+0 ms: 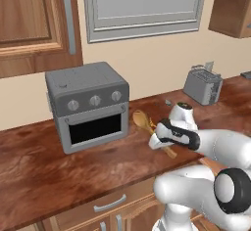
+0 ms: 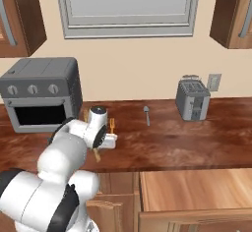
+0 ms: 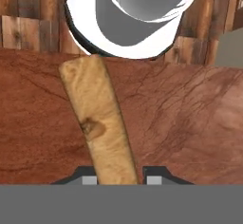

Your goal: Organize the utensils by type. Pick up the wooden spoons from the counter and place them in the open cabinet. Then pick up the metallic utensils from the counter and place them in the open drawer.

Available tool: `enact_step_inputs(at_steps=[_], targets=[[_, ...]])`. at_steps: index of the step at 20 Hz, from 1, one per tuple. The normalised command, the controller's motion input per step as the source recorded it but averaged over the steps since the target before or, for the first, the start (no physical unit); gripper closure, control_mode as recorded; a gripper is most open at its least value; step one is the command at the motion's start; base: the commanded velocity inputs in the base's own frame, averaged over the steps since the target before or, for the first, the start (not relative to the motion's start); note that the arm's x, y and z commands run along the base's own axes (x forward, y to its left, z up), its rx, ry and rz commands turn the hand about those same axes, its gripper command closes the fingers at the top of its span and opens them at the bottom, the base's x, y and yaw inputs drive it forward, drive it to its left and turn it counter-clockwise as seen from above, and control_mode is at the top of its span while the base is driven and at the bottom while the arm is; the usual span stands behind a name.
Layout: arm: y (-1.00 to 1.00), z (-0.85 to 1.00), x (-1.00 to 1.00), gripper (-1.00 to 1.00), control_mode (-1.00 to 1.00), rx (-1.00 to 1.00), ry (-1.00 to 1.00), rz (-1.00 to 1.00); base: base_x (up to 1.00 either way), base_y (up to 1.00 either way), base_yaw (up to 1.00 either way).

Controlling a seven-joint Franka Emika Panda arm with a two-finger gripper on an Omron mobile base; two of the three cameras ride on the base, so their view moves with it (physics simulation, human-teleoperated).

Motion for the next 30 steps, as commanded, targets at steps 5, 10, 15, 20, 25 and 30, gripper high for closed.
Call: enact_step_inputs(at_steps=[5,10,15,20,25,30], targets=[[0.00,1.00,-0.16,1.00,-1.00,0.02,-0.43,0.00,0.00,0.00,0.00],[0.00,1.00,-0.05,1.00,-1.00,0.00,-0.18,0.00,0.00,0.00,0.00],[0.00,0.99,-0.48,1.00,-1.00,0.00,0.01,-0.09,0.00,0.00,0.00],[0.00,0.99,-0.56,1.00,-1.00,0.00,0.08,-0.10,0.00,0.00,0.00],[0.00,0.82,-0.35,1.00,-1.00,0.00,0.06,-0.23,0.00,0.00,0.00],[0.00,0.35,-0.20,1.00,-1.00,0.00,0.00,-0.53,0.00,0.00,0.00]])
